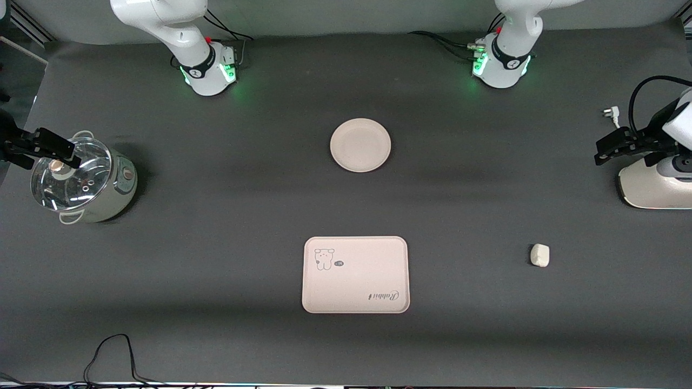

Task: Place bun in plate and plate on tray
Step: 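Reach the left gripper down to the small white bun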

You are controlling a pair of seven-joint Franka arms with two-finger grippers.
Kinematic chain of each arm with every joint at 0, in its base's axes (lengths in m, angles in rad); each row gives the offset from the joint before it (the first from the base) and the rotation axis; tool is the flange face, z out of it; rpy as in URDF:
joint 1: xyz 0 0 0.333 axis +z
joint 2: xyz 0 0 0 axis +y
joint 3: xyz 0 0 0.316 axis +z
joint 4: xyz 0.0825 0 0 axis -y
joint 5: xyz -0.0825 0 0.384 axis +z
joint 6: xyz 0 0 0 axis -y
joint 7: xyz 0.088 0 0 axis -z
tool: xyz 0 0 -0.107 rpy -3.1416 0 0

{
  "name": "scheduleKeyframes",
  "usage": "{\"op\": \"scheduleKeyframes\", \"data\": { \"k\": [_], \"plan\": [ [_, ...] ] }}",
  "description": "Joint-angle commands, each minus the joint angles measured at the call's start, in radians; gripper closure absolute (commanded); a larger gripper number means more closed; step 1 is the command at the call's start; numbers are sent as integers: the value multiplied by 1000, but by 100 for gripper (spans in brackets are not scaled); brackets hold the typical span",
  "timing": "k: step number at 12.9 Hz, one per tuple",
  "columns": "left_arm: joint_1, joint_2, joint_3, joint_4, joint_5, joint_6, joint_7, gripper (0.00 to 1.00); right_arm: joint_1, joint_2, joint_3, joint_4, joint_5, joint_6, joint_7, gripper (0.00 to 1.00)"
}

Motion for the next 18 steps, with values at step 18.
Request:
{"op": "scheduleKeyframes", "data": {
  "k": [18],
  "plan": [
    [5,659,12,-7,59,695,12,0,-16,-18,6,-63,-1,45,-12,0]
  ]
}}
